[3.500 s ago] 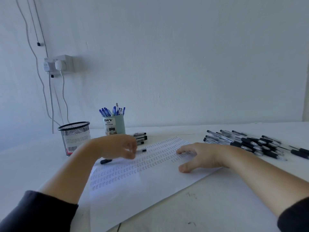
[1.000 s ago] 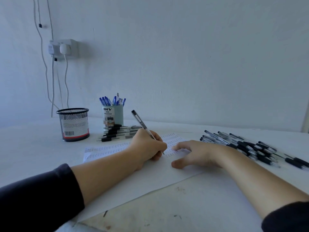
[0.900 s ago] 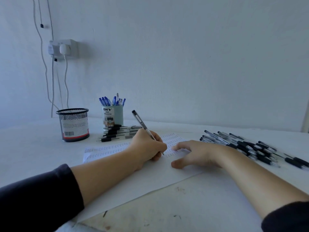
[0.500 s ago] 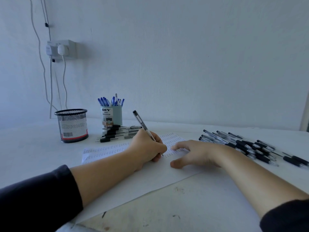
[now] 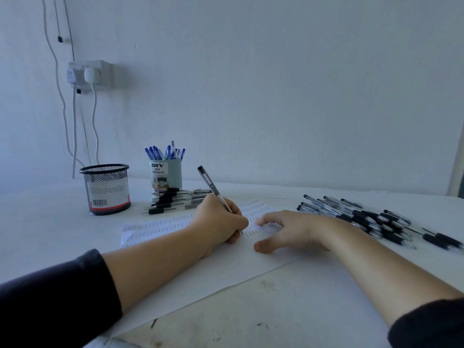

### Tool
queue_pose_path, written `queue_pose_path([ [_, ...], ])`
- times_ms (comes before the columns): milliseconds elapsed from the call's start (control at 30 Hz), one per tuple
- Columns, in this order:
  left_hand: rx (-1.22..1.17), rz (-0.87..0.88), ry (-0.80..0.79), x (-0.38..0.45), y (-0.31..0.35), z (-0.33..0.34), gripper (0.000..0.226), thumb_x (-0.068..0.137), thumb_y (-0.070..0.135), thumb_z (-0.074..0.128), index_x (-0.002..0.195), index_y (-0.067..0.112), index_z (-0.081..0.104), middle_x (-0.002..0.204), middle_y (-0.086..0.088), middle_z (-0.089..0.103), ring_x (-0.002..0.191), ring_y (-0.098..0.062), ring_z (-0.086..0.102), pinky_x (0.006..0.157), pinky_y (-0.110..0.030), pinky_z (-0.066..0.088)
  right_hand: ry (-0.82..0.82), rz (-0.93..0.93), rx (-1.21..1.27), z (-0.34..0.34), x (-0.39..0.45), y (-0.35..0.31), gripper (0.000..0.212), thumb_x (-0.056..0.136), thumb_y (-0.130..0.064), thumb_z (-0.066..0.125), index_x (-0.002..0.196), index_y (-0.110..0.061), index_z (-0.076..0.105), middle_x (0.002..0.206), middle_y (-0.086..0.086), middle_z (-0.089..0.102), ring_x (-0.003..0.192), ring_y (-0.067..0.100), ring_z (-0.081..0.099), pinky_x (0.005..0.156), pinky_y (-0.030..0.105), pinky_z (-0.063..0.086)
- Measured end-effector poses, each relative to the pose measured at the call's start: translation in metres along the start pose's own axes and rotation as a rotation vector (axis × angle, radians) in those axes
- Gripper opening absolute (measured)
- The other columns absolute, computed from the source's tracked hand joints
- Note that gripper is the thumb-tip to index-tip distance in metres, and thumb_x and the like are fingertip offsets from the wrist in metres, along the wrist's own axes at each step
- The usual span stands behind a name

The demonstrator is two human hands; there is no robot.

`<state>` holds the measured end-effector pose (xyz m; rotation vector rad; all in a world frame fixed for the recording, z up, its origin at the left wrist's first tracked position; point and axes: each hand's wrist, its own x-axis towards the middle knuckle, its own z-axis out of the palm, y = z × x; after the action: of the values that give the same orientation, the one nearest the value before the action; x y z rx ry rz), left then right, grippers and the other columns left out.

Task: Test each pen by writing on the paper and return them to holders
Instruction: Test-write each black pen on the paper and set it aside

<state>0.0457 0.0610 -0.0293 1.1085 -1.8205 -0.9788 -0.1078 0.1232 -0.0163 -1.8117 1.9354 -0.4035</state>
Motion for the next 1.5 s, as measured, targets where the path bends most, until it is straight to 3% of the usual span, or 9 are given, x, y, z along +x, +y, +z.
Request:
queue_pose_path([
  [1500,0.035,0.022,-0.024,-0.0062,0.0031,0.0008,0.007,0.069,-0.004,0.062,0.064,0.001,0.063,0.041,-0.003,0.055,0.036,-0.012,0.051,0.042,-0.019,0.044,-0.008,0.002,0.002,-0.0001,-0.0009,-0.0006,0.067,0.078,-0.048,0.069,0.138,-0.039,0.04,0.152,-0.009,0.029,0.138,0.01,0.031,0.109,0.027,0.025],
])
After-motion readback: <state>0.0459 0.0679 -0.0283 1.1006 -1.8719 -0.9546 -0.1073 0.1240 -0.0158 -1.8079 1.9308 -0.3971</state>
